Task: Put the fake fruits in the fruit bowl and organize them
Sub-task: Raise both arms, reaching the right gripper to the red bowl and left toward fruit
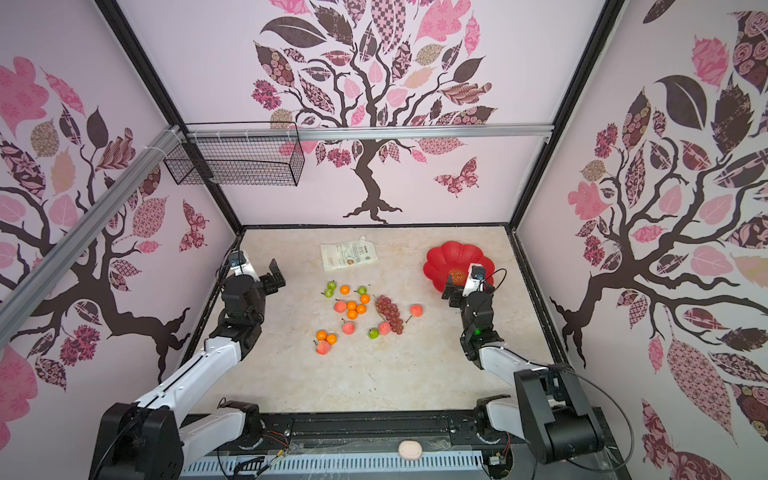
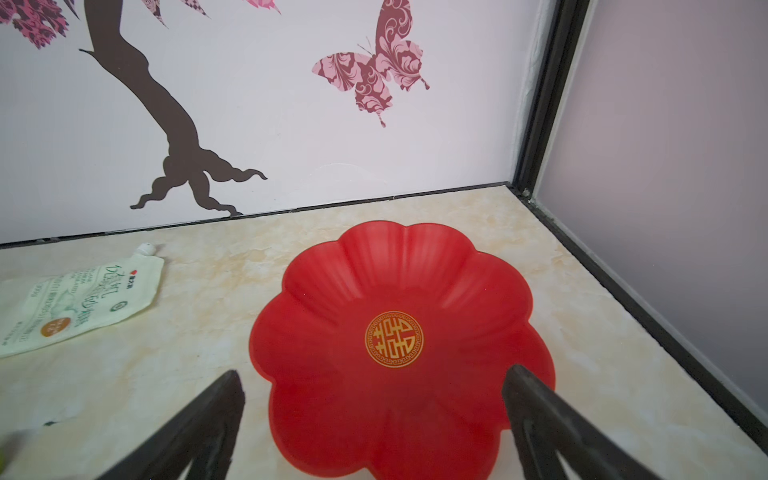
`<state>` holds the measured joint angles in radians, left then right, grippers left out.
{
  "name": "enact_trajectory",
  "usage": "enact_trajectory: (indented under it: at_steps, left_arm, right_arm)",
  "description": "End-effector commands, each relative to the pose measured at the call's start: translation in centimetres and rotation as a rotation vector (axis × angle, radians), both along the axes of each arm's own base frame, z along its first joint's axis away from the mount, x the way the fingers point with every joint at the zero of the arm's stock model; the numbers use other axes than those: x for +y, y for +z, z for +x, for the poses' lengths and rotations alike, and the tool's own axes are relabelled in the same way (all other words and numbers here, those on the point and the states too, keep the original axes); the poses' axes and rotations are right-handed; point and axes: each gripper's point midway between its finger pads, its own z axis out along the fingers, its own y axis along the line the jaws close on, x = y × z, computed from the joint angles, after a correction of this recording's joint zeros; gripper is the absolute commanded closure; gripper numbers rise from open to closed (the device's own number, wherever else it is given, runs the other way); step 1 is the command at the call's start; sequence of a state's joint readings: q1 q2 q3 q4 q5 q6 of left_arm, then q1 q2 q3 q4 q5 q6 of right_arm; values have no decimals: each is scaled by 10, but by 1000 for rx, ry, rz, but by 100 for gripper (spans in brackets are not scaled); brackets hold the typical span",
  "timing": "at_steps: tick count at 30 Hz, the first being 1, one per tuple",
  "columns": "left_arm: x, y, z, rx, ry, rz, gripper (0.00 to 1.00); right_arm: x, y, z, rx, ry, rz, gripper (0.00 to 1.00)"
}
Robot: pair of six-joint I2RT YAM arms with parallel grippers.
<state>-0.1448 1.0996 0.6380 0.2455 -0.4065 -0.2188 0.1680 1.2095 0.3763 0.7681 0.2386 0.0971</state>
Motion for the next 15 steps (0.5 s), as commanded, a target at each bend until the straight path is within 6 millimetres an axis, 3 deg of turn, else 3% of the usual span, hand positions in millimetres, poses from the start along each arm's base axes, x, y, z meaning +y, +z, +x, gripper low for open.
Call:
enact_trajectory:
  at_steps: [1,5,9,15]
  left_arm:
    - [-8,-11,-6,174,-14,-106,1]
    - [-35,-4,0,314,-106,-149,1]
    - [-93,16,8,334,-251,-76,2]
    - [-184,29,18,376,-481,-140,2]
  right_arm:
    - [-8,12,-5,76,-65,94,0]
    - [-14,30,-11,107,-131,222,0]
    - [-6,29,-12,225,-122,290,0]
    - [15,20,-1,395,-69,357,0]
